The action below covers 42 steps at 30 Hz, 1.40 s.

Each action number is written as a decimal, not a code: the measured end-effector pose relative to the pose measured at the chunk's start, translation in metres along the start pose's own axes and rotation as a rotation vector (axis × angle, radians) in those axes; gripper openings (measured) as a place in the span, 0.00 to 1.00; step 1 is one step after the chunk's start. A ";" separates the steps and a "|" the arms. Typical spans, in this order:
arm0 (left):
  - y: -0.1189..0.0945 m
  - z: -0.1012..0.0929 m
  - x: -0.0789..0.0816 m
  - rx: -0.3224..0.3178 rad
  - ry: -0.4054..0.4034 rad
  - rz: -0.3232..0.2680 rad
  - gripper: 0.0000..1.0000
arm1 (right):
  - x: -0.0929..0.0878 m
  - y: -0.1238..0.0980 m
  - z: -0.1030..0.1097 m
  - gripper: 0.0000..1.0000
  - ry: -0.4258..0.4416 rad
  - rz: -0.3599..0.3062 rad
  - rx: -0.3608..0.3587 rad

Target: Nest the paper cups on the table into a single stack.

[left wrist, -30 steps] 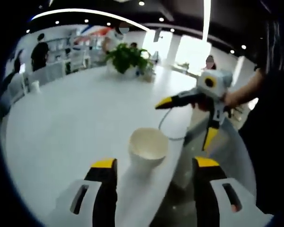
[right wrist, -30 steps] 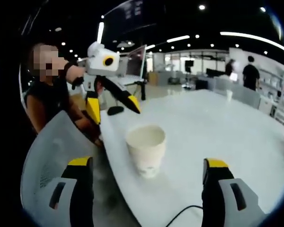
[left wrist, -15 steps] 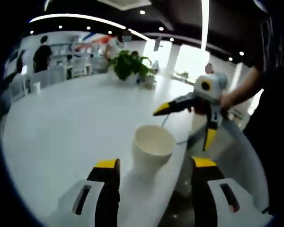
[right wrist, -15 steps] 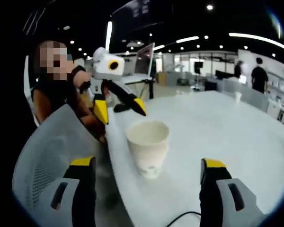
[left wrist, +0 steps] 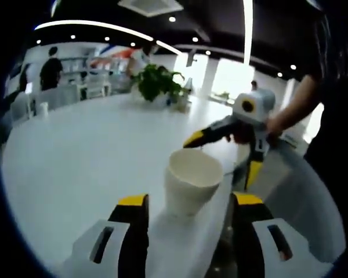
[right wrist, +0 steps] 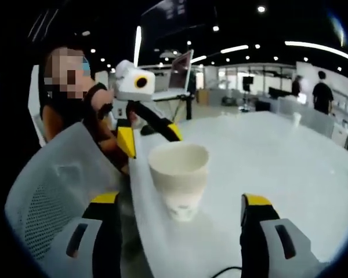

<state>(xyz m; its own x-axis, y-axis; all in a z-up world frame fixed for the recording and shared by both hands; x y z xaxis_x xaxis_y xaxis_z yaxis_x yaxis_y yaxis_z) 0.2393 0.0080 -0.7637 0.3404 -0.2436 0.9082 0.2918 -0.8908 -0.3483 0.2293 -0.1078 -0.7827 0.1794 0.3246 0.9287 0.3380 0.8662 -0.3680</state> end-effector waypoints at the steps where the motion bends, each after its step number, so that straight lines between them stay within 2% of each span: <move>1: 0.001 0.000 0.000 -0.002 -0.002 -0.001 0.55 | 0.000 0.001 0.000 0.81 0.004 0.002 0.002; 7: 0.007 0.002 -0.004 -0.006 0.026 -0.010 0.55 | -0.002 0.007 0.002 0.71 -0.011 -0.002 0.031; 16: 0.016 0.004 -0.005 -0.029 0.056 -0.021 0.52 | -0.003 0.019 0.000 0.70 -0.022 0.001 0.053; 21: 0.019 0.001 -0.004 -0.068 0.074 -0.022 0.49 | -0.001 0.024 0.000 0.61 -0.054 0.005 0.089; 23: 0.020 0.000 -0.004 -0.071 0.085 -0.023 0.49 | 0.000 0.024 0.001 0.55 -0.068 0.004 0.102; 31: 0.023 0.001 -0.001 -0.100 0.117 -0.016 0.45 | 0.007 0.028 0.002 0.42 -0.097 -0.012 0.132; 34: 0.025 -0.002 -0.002 -0.120 0.131 -0.010 0.44 | 0.008 0.028 0.002 0.41 -0.099 -0.010 0.133; 42: 0.026 -0.001 0.000 -0.123 0.136 -0.008 0.45 | 0.009 0.030 0.002 0.40 -0.090 -0.011 0.131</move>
<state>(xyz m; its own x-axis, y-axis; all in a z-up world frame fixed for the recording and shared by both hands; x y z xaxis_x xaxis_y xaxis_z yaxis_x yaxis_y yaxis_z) 0.2459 -0.0158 -0.7730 0.2120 -0.2788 0.9367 0.1795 -0.9310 -0.3177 0.2389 -0.0780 -0.7859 0.0902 0.3422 0.9353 0.2149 0.9103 -0.3538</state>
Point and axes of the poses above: the point that each gripper's makers call its tool centre point, and the gripper's own axes: y roughly forward along the fingers, z roughly to its left, x roughly out of its top, the point moved 3 cm from there along -y, roughly backward along the fingers, and after that the axes turned 4 degrees about -z, right-handed, at the moved point
